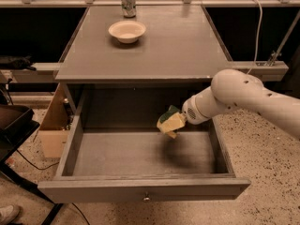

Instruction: Place sponge into top drawer

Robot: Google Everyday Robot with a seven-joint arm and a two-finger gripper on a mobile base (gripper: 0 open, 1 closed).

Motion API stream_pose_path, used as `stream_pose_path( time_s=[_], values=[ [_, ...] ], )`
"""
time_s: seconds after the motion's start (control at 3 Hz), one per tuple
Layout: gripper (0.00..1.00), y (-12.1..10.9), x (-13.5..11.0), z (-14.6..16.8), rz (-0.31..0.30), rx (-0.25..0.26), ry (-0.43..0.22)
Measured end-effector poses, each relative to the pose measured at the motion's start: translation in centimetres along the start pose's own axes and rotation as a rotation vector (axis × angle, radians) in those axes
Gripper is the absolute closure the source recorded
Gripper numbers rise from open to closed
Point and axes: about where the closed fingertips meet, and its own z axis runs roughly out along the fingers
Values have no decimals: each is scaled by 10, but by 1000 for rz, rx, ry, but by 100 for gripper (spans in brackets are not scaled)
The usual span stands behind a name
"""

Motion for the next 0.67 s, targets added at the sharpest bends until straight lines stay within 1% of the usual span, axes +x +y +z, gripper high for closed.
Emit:
stream_pose_path(
  time_s=[0.33, 0.67],
  values=[
    [0, 0, 0, 0, 0, 0, 0],
    [0, 0, 0, 0, 0, 0, 0]
  ],
)
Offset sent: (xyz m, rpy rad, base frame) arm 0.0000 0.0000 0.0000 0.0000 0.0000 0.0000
